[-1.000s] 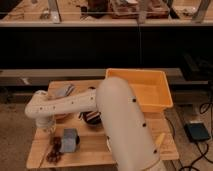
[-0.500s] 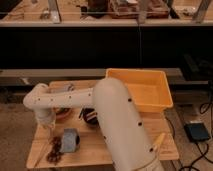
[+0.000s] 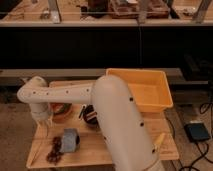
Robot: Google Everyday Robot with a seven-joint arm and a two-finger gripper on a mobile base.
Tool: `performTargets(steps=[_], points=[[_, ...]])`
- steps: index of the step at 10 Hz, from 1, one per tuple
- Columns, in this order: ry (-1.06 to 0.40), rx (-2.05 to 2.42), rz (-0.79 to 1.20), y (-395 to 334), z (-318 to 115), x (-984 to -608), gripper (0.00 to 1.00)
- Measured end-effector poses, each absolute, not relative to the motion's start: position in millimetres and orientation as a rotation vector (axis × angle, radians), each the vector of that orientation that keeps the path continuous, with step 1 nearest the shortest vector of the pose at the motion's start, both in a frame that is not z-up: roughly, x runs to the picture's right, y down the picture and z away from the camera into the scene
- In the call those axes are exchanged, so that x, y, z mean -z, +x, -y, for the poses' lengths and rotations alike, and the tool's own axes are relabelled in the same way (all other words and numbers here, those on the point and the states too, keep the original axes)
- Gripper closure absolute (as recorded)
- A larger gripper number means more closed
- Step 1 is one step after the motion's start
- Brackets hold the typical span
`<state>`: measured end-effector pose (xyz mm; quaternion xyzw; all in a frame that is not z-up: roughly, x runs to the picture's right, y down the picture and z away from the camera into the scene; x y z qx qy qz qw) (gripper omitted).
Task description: Place fork in tray
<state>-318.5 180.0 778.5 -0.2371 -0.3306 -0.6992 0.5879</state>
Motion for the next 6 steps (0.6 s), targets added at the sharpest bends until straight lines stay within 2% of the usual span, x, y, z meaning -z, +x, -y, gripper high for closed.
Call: performTargets(steps=[2,6], points=[[-0.559,1.599,0.73,-302,-166,-763,1.0],[-0.568,1.507,0.705,-263,-152,-770,1.0]])
